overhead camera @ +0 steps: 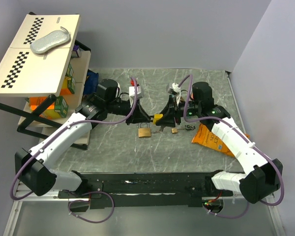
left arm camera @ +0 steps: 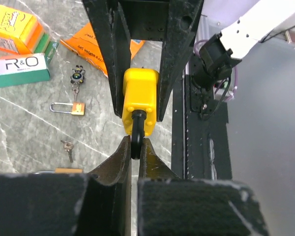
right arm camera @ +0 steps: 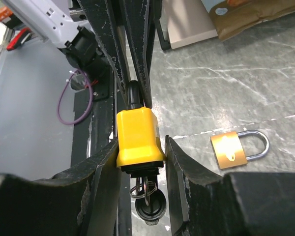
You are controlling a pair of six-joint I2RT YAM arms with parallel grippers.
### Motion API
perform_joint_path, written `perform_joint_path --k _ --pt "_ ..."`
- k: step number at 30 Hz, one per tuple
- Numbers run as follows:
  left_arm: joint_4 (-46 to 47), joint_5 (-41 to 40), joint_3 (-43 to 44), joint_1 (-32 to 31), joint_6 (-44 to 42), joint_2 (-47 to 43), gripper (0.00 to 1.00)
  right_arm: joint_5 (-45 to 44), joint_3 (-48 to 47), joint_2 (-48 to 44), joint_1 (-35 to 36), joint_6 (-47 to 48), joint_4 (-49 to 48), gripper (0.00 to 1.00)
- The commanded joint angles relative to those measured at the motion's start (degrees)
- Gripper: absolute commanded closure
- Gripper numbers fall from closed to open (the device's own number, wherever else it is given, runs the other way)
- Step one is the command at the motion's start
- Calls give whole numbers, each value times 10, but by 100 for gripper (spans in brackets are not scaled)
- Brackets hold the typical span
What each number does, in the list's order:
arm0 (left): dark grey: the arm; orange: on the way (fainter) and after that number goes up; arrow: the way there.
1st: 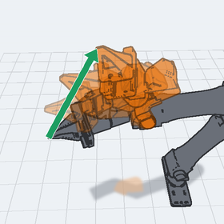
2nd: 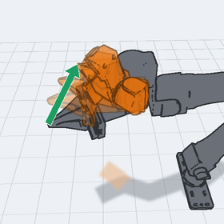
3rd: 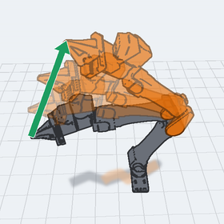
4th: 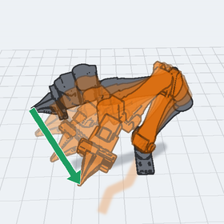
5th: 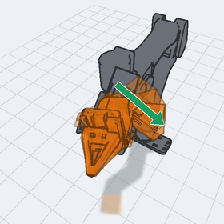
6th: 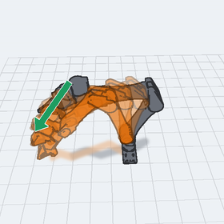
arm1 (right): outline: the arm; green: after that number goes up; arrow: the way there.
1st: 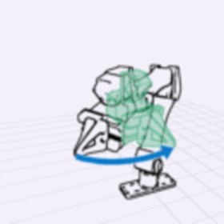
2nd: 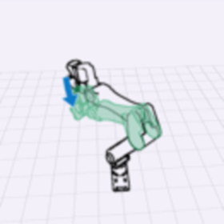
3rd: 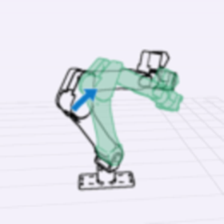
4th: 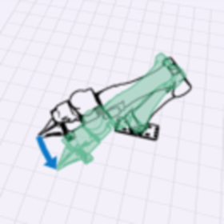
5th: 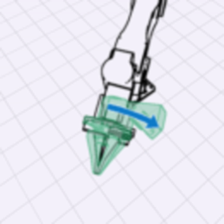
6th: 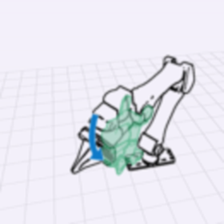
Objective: Lock with the key
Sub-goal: Lock the lock.
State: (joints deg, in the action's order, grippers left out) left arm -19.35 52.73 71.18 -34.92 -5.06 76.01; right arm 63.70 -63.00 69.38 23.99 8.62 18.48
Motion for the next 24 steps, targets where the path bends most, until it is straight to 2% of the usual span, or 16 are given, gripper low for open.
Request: perform_joint_path --k 1,5,9,12,15,18,19,21,22,24 --pt "169 40 -16 -40 114 38 99 57 -34 11 51 -43 -150 100" --pt "189 39 -23 -46 112 52 99 57 -24 17 60 -84 -213 100" --pt "180 49 -8 -48 97 69 99 58 -26 18 63 -78 -202 100" --pt "142 54 12 -36 80 74 99 47 -28 14 59 -43 -154 100" --pt "156 60 15 12 132 71 97 10 -7 -6 46 -35 -155 100" --pt "189 40 9 70 255 61 66 -47 27 -34 31 -41 -197 100" --pt "208 32 7 92 283 58 47 -68 34 -46 26 -47 -209 100" --pt "222 -3 5 107 357 50 35 -123 54 -54 26 -61 -255 100" --pt "223 -13 5 117 379 49 11 -142 59 -57 26 -71 -268 100" --pt "221 -60 5 119 447 46 7 -185 73 -58 27 -84 -322 100"
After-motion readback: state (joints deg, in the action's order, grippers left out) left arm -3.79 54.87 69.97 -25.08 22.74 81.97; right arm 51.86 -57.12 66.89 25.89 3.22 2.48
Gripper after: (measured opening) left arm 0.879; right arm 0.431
